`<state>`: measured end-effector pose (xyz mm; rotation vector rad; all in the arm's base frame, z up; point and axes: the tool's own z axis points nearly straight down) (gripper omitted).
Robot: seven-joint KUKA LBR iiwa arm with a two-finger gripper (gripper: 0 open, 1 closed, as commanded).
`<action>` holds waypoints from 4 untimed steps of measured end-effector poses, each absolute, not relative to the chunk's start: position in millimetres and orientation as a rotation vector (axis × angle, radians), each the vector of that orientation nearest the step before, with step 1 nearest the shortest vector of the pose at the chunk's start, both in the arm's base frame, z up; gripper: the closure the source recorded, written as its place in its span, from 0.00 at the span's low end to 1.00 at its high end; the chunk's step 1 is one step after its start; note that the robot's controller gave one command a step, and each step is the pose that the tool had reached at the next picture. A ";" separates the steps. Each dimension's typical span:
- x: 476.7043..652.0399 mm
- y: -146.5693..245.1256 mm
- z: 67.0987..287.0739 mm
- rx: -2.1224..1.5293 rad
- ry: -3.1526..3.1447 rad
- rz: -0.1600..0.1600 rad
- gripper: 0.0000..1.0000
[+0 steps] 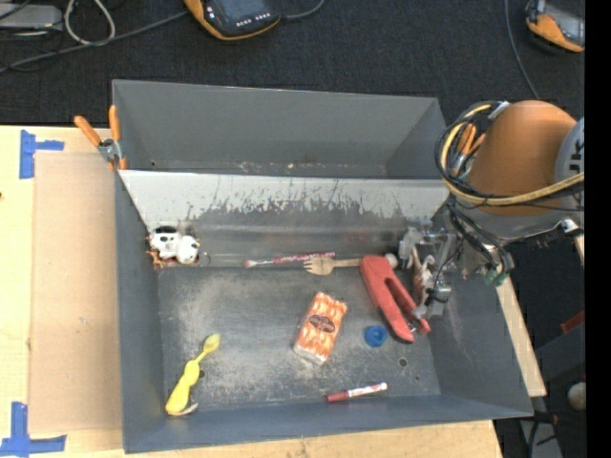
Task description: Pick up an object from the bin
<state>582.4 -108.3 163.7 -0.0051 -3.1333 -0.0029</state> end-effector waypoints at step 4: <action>589.7 -31.8 142.5 0.285 -3.127 -0.003 0.00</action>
Offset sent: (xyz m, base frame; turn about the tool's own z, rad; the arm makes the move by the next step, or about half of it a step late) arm 0.0095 0.0387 0.0052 -0.0512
